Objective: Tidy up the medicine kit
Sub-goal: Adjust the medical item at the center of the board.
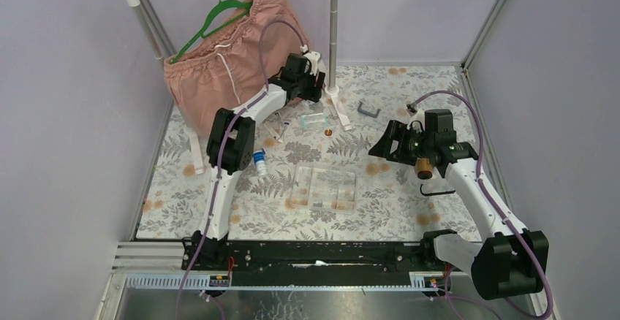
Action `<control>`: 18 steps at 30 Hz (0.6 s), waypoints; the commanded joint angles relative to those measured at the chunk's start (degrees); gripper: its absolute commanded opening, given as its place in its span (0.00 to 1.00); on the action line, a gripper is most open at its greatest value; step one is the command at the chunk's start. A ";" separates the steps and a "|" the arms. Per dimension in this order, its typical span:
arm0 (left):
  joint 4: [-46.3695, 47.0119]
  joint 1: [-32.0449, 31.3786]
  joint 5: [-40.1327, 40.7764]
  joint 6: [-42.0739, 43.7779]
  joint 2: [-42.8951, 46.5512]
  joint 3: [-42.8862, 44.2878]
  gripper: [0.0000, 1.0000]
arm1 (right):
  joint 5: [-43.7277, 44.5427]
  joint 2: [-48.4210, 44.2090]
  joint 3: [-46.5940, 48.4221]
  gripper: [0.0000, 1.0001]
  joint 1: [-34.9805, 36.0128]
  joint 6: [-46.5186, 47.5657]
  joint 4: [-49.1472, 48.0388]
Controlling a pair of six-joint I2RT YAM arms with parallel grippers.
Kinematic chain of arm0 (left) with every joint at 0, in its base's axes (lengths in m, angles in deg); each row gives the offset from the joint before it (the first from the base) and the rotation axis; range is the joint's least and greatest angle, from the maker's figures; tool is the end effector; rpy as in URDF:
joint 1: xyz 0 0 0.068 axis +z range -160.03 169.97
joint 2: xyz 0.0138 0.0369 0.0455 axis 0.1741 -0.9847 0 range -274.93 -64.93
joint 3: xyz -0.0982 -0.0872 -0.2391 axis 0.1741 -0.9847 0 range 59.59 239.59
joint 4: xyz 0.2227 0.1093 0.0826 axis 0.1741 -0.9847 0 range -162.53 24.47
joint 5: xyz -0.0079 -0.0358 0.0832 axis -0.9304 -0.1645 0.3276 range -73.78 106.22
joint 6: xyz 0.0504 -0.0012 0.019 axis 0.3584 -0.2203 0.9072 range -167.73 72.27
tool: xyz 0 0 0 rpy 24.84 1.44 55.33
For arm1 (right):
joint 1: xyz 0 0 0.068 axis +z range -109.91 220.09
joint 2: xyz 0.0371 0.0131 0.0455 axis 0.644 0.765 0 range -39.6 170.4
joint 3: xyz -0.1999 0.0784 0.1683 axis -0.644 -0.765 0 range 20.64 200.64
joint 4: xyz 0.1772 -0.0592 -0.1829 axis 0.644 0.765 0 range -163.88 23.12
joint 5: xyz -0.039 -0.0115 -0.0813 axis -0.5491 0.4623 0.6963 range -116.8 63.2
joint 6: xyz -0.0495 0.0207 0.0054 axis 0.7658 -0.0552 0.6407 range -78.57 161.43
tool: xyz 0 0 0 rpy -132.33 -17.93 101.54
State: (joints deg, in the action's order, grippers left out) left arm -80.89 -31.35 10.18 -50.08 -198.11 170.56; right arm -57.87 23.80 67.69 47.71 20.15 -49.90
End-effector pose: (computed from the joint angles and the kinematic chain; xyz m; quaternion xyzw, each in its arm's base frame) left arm 0.4988 -0.1986 0.2023 0.1707 0.8798 -0.1367 0.4221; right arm 0.2288 0.0492 0.2706 -0.0077 0.8816 0.3363 0.3312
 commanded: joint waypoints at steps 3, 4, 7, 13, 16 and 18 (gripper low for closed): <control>3.11 -0.19 -2.47 1.74 -4.96 5.24 0.74 | -0.98 2.67 1.32 0.86 0.21 0.22 0.06; 3.01 -0.26 -2.29 1.73 -5.53 5.45 0.74 | -0.93 2.96 1.42 0.86 0.27 0.11 -0.05; 2.77 -0.29 -2.07 1.90 -6.64 5.62 0.73 | -0.95 3.76 1.64 0.86 0.27 -0.23 -0.46; 1.62 -0.84 -2.01 3.29 -6.73 4.30 0.67 | -1.01 4.96 1.99 0.86 0.25 -0.17 -0.66; 1.35 -1.57 -1.56 3.49 -5.11 1.35 0.63 | -0.99 4.92 1.83 0.86 0.27 -0.12 -0.59; 1.31 -2.04 -1.01 3.43 -3.57 -1.08 0.59 | -1.10 4.81 1.67 0.86 0.27 -0.17 -0.69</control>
State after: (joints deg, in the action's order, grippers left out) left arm -80.40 -32.03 8.67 -48.33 -204.32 173.14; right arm -57.87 28.78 67.71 47.71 20.15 -50.20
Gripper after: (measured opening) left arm 0.619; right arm 0.863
